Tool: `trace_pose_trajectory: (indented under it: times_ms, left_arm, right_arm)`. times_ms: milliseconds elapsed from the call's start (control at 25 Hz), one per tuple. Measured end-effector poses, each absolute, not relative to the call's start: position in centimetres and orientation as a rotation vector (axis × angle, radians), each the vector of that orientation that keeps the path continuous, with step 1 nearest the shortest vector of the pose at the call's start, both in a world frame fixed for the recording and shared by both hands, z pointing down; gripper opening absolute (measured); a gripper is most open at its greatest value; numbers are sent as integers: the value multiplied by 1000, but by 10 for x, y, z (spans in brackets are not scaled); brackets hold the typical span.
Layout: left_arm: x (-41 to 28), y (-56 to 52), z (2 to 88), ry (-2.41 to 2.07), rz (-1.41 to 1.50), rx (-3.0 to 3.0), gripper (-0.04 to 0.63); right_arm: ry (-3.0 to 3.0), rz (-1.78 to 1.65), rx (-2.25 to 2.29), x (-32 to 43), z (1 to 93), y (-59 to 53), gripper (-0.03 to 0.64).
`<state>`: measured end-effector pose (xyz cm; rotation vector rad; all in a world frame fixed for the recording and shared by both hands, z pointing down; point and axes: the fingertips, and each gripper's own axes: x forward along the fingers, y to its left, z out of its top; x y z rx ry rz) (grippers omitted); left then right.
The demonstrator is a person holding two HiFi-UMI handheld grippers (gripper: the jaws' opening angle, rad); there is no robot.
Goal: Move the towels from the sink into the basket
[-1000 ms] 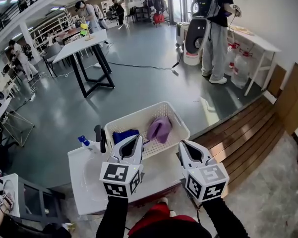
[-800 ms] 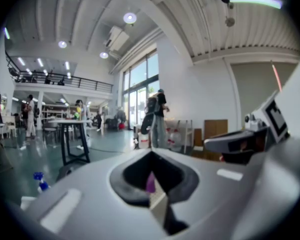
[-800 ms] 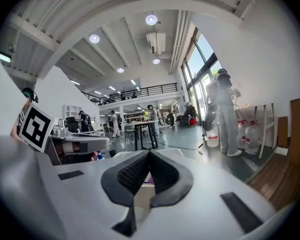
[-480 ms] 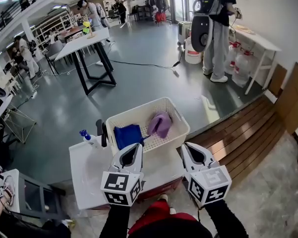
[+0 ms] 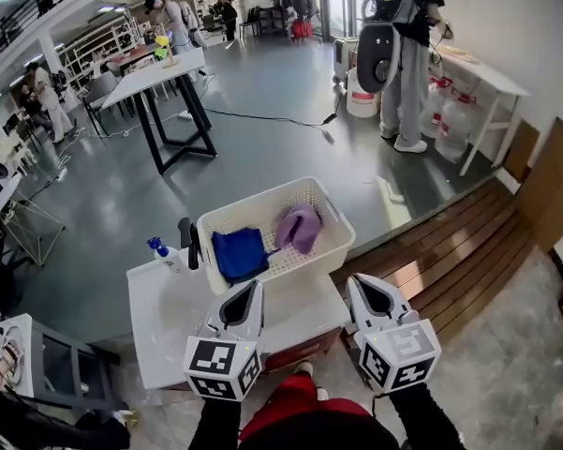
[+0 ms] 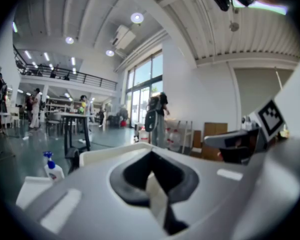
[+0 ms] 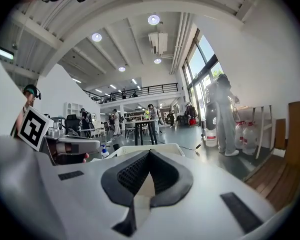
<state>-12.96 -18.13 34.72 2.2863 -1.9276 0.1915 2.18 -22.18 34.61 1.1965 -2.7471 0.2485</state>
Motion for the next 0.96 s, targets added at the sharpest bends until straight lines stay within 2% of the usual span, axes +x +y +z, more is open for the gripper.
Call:
trace_pose_trajectory:
  times_ms: [960]
  left_arm:
    - [-115, -142, 355, -1913, 176, 2277, 3]
  right_arm:
    - [-2784, 151, 1120, 38, 343, -182, 8]
